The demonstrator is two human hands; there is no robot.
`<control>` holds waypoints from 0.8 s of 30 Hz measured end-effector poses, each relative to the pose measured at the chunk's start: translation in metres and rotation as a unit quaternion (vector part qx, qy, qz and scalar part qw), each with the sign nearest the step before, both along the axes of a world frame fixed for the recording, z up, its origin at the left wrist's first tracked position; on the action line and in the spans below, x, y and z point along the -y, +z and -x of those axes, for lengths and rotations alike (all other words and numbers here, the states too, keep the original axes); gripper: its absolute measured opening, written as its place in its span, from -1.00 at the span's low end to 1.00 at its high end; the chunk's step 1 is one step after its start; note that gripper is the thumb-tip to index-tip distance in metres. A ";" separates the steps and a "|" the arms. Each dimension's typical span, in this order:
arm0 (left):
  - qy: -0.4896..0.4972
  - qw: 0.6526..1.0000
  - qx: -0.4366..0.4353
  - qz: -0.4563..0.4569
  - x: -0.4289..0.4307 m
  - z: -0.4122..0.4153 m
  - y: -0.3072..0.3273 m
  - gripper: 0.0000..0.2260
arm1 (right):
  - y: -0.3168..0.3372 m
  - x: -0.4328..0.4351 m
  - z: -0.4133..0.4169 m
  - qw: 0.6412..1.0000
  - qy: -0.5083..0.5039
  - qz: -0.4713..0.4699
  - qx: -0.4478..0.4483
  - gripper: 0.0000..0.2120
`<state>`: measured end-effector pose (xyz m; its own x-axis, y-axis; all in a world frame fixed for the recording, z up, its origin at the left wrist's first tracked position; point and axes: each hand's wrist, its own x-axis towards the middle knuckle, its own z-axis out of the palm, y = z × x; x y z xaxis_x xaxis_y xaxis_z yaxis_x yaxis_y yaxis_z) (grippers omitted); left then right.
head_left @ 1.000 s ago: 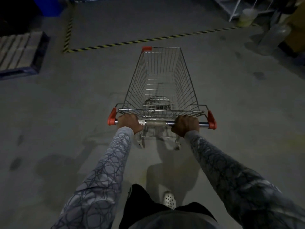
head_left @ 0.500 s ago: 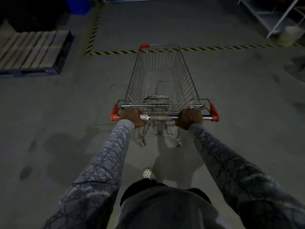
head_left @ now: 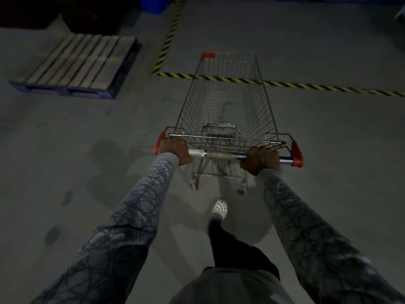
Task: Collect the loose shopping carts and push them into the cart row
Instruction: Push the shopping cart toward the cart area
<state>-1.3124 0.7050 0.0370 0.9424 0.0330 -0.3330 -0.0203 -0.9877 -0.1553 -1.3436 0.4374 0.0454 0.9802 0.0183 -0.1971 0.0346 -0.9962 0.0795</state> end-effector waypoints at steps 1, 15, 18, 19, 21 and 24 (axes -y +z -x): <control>0.000 1.000 0.005 -0.003 -0.007 -0.026 -0.002 -0.38 | -0.001 -0.006 -0.027 1.000 0.000 -0.001 0.003 -0.50; 0.037 0.999 0.032 -0.020 -0.120 -0.343 -0.016 -0.45 | 0.003 -0.116 -0.364 0.999 0.018 0.020 -0.022 -0.56; 0.027 0.999 0.026 -0.015 -0.156 -0.421 -0.015 -0.52 | -0.001 -0.151 -0.440 1.000 0.012 0.018 -0.012 -0.56; 0.024 0.999 0.027 -0.011 -0.167 -0.448 -0.013 -0.54 | -0.003 -0.163 -0.466 1.000 0.007 0.016 -0.006 -0.56; 0.018 0.999 0.037 0.005 -0.191 -0.500 -0.009 -0.58 | -0.004 -0.188 -0.517 1.000 -0.008 0.014 -0.002 -0.55; 0.011 0.999 0.034 0.027 -0.223 -0.575 -0.003 -0.67 | -0.003 -0.223 -0.589 1.000 -0.028 0.003 -0.003 -0.54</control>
<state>-0.7375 0.9283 0.0335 0.9620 0.0366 -0.2706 0.0093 -0.9948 -0.1015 -0.7549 0.6600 0.0423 0.9787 -0.0377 -0.2020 -0.0208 -0.9962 0.0851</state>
